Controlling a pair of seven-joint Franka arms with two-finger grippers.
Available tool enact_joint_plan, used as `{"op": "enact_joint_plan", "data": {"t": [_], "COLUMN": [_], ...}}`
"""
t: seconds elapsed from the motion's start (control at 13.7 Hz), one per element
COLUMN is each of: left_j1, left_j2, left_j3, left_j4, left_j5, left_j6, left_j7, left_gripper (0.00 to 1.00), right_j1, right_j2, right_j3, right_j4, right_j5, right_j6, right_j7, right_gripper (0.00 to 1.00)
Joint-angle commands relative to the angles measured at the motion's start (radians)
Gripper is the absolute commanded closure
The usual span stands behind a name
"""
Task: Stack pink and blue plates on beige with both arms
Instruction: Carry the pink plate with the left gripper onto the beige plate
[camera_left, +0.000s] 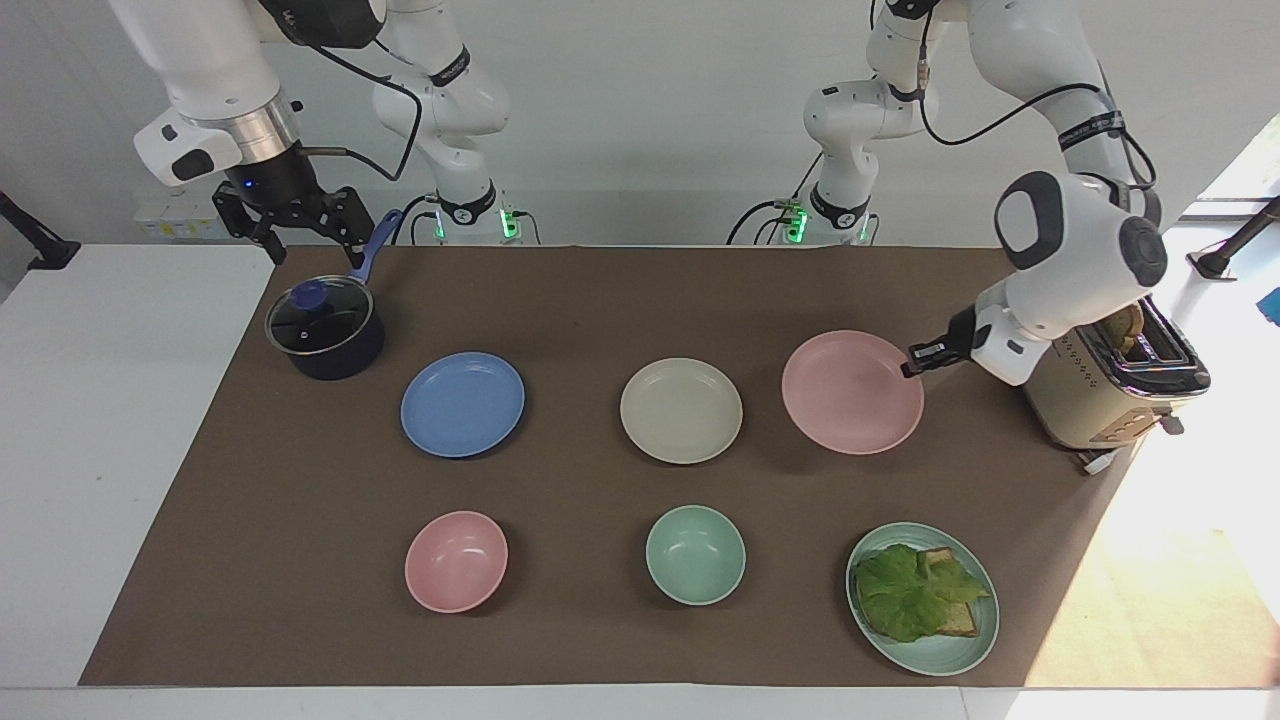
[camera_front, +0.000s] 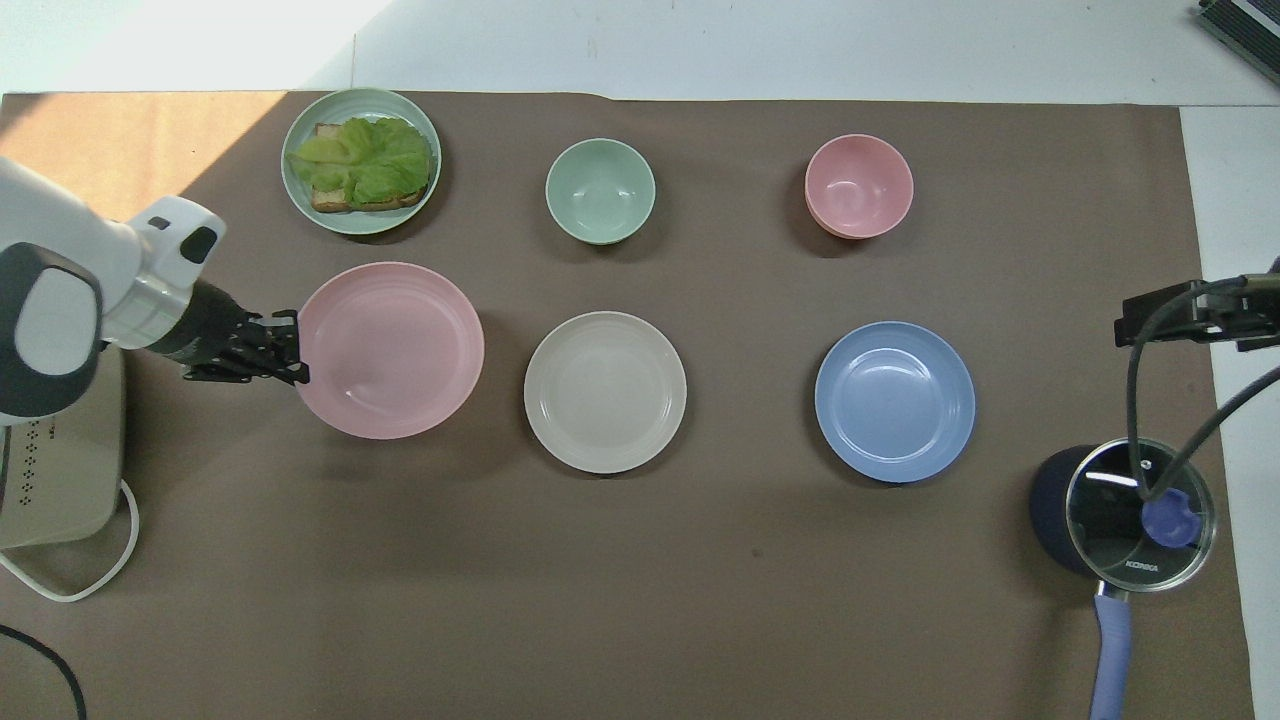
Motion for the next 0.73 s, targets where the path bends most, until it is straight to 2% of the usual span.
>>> {"op": "enact_joint_plan", "data": {"t": [0.0, 0.15, 0.29, 0.44, 0.66], "left_j1": [-0.179, -0.273, -0.342, -0.352, -0.344], "left_j2": [-0.009, -0.003, 0.016, 0.014, 0.010], "left_j3": [0.011, 0.011, 0.013, 0.013, 0.014], "left_j4": [-0.009, -0.015, -0.071, -0.153, -0.161], "left_j5": [-0.027, -0.027, -0.027, -0.027, -0.027], "left_j6": [0.076, 0.131, 0.255, 0.366, 0.360], "left_j7": [-0.204, -0.287, -0.337, -0.323, -0.318], "left_gripper": [1.00, 1.00, 1.00, 1.00, 1.00], "right_j1": [-0.010, -0.010, -0.010, -0.010, -0.013], "right_j2": [-0.022, -0.022, -0.022, -0.022, -0.022], "right_j3": [0.005, 0.005, 0.005, 0.005, 0.005], "right_j4": [-0.030, -0.030, -0.031, -0.031, -0.033], "right_j5": [-0.006, -0.006, -0.006, -0.006, -0.006], "right_j6": [0.021, 0.021, 0.022, 0.022, 0.022], "right_j7": [0.008, 0.008, 0.003, 0.002, -0.004], "right_gripper": [0.00, 0.00, 0.00, 0.00, 0.00]}}
